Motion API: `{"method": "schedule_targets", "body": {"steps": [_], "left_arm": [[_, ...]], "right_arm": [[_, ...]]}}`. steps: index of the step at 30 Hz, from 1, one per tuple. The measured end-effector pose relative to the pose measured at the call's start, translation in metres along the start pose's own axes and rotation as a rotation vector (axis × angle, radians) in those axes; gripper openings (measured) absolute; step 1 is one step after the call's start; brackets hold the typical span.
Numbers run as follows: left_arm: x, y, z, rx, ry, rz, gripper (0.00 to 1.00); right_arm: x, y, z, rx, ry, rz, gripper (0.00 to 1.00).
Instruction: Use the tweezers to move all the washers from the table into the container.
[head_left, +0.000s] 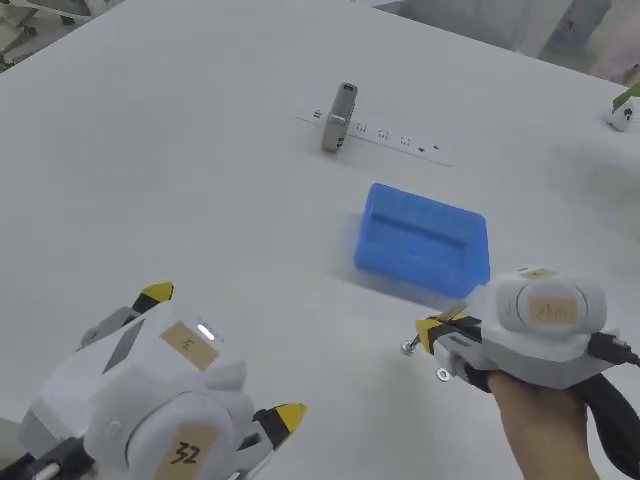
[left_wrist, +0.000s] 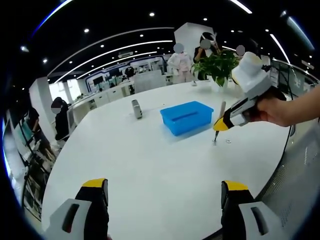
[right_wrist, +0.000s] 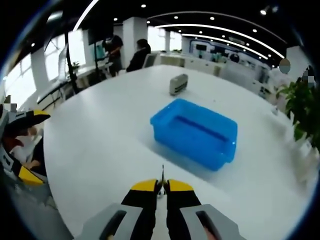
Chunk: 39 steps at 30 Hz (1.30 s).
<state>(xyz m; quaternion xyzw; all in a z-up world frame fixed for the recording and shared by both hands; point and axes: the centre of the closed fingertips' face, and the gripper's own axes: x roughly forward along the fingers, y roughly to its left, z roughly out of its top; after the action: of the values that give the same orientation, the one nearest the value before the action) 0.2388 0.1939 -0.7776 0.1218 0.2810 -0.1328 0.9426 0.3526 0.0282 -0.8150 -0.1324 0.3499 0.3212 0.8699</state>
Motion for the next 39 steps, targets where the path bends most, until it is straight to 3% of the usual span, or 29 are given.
{"method": "schedule_targets", "body": {"steps": [10, 21, 31, 39], "left_arm": [[0.000, 0.000, 0.000, -0.001, -0.003, -0.001, 0.96], [-0.001, 0.001, 0.000, -0.004, -0.003, 0.003, 0.96], [0.000, 0.002, -0.001, -0.005, 0.004, 0.007, 0.95], [0.000, 0.002, -0.001, -0.006, 0.007, 0.006, 0.96]], "right_arm": [[-0.026, -0.017, 0.037, 0.023, -0.088, -0.018, 0.02], [-0.046, -0.032, 0.096, -0.020, -0.204, -0.053, 0.02], [-0.029, -0.055, 0.130, -0.012, -0.260, -0.089, 0.02], [0.007, -0.075, 0.130, 0.038, -0.234, -0.112, 0.02]]}}
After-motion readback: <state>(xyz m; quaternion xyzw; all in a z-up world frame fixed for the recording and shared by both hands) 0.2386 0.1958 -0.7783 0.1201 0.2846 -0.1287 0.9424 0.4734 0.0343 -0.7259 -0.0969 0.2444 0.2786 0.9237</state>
